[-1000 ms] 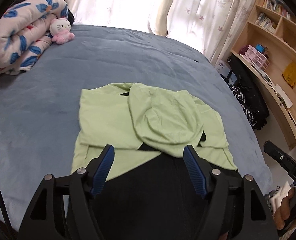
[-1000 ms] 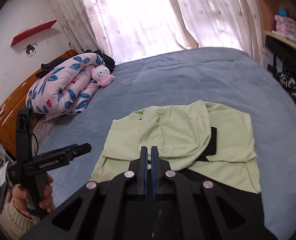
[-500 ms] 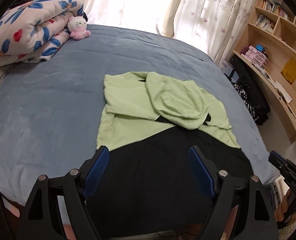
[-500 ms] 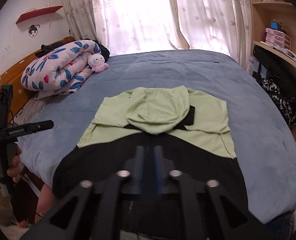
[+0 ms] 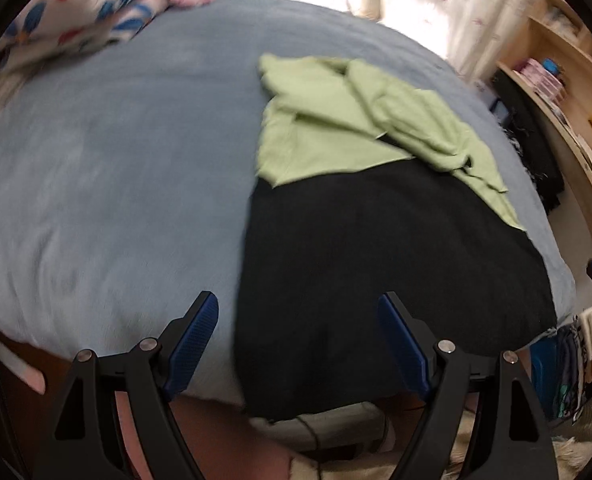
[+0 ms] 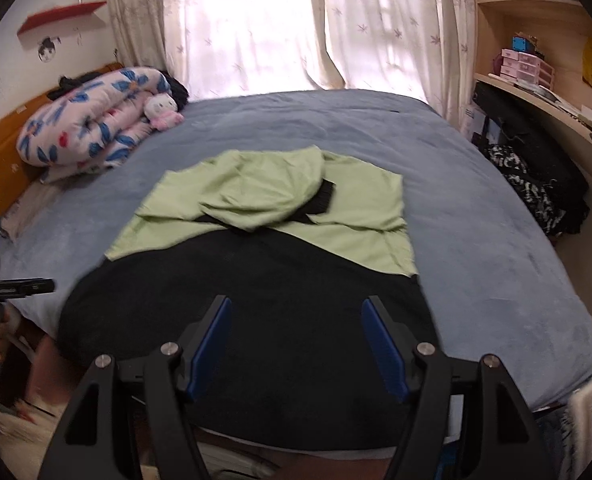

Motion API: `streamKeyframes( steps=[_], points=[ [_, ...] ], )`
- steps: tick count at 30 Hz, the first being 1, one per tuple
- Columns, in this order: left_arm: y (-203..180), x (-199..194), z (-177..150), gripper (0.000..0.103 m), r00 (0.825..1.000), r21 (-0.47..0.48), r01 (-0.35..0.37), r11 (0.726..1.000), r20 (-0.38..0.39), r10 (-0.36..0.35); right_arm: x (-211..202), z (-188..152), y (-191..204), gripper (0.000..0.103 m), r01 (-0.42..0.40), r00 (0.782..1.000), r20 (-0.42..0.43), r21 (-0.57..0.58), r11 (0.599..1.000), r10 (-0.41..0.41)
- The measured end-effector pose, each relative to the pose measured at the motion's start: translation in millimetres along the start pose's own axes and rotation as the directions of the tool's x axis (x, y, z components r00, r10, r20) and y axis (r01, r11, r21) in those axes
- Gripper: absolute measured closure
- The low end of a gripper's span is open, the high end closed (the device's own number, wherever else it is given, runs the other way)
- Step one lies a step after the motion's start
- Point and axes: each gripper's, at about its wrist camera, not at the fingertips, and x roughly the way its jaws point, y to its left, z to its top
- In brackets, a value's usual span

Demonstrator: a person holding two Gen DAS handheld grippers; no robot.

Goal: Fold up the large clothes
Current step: 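Move both grippers to the black bottom edge of the jacket, then grasp the black bottom edge with both grippers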

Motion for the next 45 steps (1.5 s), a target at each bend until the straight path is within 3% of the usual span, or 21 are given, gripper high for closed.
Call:
streamKeyframes(
  steps=[5, 10, 17, 24, 26, 28, 31, 35, 38, 41, 45],
  points=[
    [30, 22, -14, 0.023, 0.996, -0.093, 0.066, 0.993, -0.048, -0.071, 14, -27, -31, 0.036, 0.069, 0.992, -0.102, -0.066, 0.995, -0.076],
    [27, 45, -22, 0.023, 0.995, -0.058, 0.051, 0.997, -0.083, -0.056, 26, -63, -71, 0.036, 0.115, 0.972, -0.201, -0.031, 0.993, -0.118],
    [16, 61, -28, 0.022, 0.996, 0.013, 0.016, 1.000, -0.087, -0.015, 52, -91, -107, 0.036, 0.105, 0.959, -0.273, 0.095, 0.990, -0.075],
    [12, 58, -35, 0.025, 0.996, 0.049, 0.034, 0.998, -0.089, -0.030, 65, -99, -111, 0.037, 0.057, 0.965, -0.263, 0.155, 0.986, -0.014],
    [11, 58, -36, 0.033, 0.996, 0.057, 0.029, 0.998, -0.089, -0.024, 67, -101, -114, 0.047, 0.029, 0.967, -0.255, 0.178, 0.984, 0.018],
    [12, 58, -38, 0.043, 0.995, 0.049, 0.038, 0.998, -0.090, -0.033, 65, -103, -114, 0.066, 0.000, 0.967, -0.249, 0.203, 0.979, 0.052],
    [17, 57, -39, 0.063, 0.992, 0.019, 0.077, 0.997, -0.104, -0.074, 64, -103, -116, 0.075, 0.002, 0.969, -0.243, 0.203, 0.979, 0.049],
    [19, 61, -38, 0.091, 0.976, -0.049, 0.121, 0.991, -0.176, -0.128, 62, -99, -113, 0.082, 0.010, 0.972, -0.234, 0.196, 0.980, 0.037],
    [16, 62, -33, 0.095, 0.967, -0.103, 0.122, 0.987, -0.211, -0.142, 59, -90, -105, 0.084, 0.016, 0.976, -0.219, 0.169, 0.985, 0.022],
    [15, 57, -23, 0.098, 0.956, -0.175, 0.172, 0.969, -0.206, -0.207, 51, -75, -105, 0.084, -0.034, 0.983, -0.168, 0.207, 0.978, 0.070],
    [0, 32, 10, 0.099, 0.936, -0.228, 0.312, 0.922, -0.096, -0.340, 35, -39, -105, 0.084, -0.128, 0.988, -0.049, 0.272, 0.954, 0.147]
  ],
)
